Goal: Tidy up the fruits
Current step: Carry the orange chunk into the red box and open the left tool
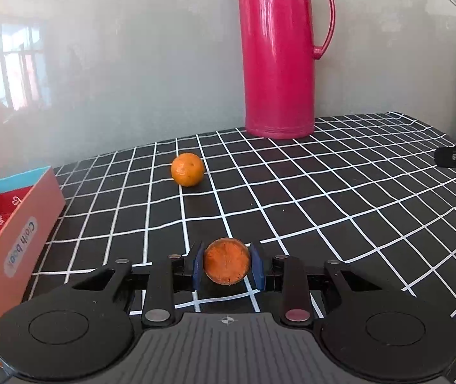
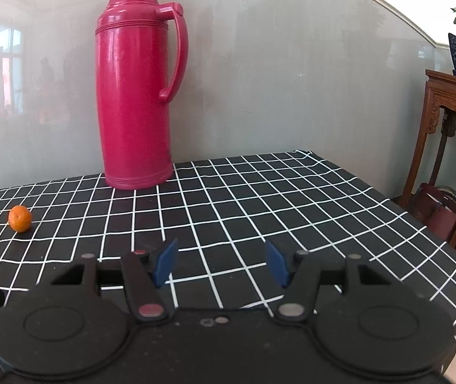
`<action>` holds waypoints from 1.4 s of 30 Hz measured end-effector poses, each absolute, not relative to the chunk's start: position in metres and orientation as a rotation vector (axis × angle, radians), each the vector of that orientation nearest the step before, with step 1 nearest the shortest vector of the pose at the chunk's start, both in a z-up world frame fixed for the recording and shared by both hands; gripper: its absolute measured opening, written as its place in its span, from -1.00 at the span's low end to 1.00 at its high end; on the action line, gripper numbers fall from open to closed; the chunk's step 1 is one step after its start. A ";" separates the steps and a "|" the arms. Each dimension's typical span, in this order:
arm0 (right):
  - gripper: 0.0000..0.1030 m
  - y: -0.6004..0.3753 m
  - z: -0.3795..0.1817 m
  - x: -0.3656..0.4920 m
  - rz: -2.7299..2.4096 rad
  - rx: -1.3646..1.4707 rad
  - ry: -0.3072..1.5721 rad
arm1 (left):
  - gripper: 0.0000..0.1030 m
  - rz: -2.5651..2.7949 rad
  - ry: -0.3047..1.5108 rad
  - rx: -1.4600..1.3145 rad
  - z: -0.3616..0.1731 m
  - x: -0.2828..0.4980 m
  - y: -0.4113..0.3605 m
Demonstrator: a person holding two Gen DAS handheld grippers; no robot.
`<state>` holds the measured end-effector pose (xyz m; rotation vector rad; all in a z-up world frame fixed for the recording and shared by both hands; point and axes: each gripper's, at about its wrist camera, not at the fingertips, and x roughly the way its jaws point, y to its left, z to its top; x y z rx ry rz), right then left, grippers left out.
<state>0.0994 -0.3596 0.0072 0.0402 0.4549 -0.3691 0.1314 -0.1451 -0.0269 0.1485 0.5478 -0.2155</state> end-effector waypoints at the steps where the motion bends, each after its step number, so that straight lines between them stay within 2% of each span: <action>1: 0.14 -0.358 0.008 0.100 -0.367 0.040 0.454 | -0.40 -0.218 0.544 0.146 -0.026 0.130 -0.143; 21: 0.14 -0.318 0.013 0.108 -0.307 0.027 0.454 | -0.40 -0.135 0.431 0.125 0.019 0.109 -0.069; 42: 0.14 -0.191 0.015 0.139 -0.094 -0.057 0.457 | -0.40 0.075 0.431 0.051 0.019 0.097 0.061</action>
